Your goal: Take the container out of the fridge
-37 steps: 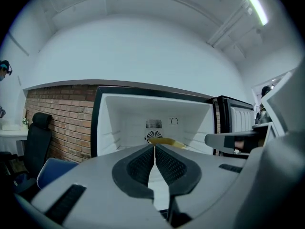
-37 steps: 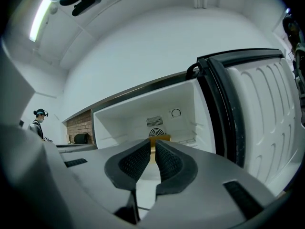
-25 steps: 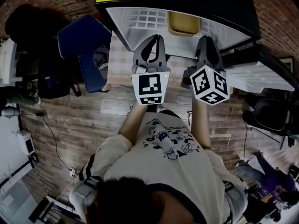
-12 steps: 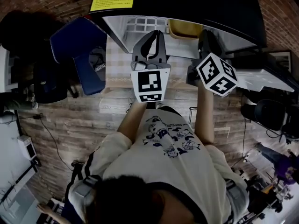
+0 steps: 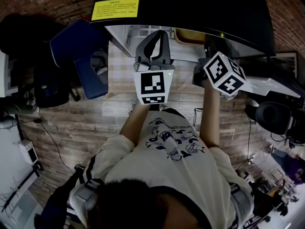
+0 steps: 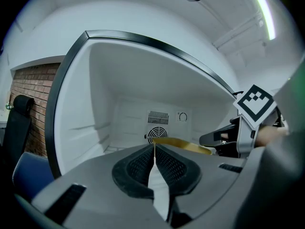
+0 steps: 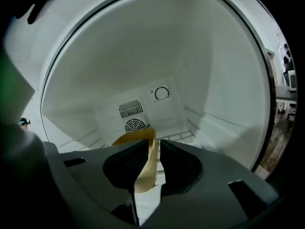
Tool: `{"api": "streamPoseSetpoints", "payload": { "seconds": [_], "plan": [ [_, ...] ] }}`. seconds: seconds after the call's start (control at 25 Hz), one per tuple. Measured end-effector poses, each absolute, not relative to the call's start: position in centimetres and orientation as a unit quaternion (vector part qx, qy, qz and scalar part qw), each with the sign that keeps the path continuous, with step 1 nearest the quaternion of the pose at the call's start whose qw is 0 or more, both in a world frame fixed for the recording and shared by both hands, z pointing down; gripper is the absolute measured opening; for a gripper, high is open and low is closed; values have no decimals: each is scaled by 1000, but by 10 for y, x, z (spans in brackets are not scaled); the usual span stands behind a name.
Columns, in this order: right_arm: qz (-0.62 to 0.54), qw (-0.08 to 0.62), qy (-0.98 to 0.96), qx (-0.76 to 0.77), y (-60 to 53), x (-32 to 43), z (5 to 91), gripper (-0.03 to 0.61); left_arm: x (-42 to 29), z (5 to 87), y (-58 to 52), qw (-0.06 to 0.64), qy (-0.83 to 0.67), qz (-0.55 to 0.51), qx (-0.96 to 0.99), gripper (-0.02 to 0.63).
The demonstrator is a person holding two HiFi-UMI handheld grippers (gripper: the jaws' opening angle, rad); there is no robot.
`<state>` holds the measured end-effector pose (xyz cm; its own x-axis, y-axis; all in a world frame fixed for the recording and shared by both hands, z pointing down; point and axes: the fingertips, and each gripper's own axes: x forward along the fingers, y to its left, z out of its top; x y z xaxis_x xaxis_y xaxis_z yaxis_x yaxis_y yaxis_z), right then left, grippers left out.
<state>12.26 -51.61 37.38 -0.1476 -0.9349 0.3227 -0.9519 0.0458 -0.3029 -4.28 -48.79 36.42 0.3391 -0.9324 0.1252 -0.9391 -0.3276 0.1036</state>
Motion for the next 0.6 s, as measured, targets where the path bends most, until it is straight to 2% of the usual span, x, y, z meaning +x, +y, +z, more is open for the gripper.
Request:
{"api": "streamPoseSetpoints", "payload": {
  "seconds": [0.6],
  "plan": [
    [265, 54, -721, 638, -529, 116, 389, 100, -38, 365, -490, 79, -573, 23, 816, 23]
  ]
}}
